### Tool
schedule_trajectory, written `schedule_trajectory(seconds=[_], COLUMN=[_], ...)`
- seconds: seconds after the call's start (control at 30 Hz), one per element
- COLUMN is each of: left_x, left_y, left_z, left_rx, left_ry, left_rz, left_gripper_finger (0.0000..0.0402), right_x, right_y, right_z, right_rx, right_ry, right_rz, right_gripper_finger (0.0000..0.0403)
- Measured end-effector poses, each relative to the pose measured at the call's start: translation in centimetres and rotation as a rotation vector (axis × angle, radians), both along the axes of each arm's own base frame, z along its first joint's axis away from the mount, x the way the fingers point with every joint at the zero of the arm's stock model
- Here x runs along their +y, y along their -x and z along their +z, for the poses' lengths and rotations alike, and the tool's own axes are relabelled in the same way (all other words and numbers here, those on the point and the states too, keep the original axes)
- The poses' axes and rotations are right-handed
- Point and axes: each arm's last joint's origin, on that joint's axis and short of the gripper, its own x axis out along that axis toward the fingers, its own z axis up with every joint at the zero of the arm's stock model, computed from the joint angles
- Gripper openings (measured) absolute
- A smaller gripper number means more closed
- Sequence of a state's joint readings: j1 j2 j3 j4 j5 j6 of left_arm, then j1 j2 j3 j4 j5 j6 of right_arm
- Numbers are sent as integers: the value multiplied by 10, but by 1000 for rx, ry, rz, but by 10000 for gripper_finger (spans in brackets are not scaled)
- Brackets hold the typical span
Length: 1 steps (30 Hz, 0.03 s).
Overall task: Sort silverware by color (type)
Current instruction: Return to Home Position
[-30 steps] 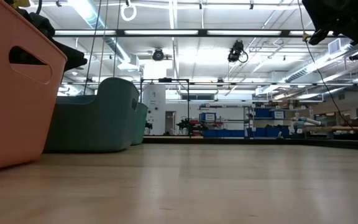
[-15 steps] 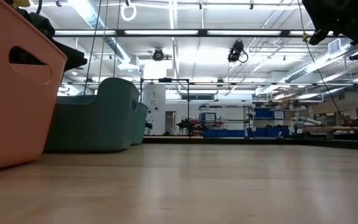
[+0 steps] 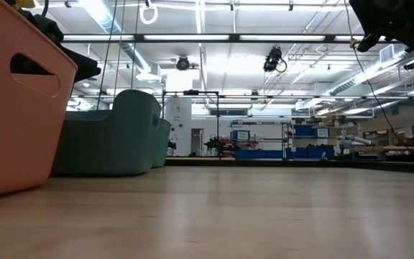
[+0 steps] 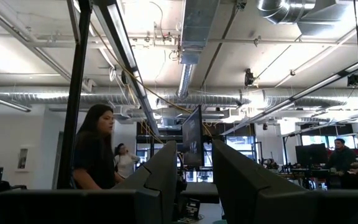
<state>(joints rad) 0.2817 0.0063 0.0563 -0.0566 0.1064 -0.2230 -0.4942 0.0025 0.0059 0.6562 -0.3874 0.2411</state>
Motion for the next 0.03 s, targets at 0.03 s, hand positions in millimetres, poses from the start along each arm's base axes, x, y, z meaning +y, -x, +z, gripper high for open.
schedule_trajectory(seconds=[0.03], left_x=[0], left_y=[0], left_z=[0], left_rx=[0], left_ry=[0], left_rz=[0], left_gripper_finger=[102], right_x=[0], right_y=[0], right_z=[0], right_rx=[0], right_ry=[0], right_rz=[0], right_gripper_finger=[109])
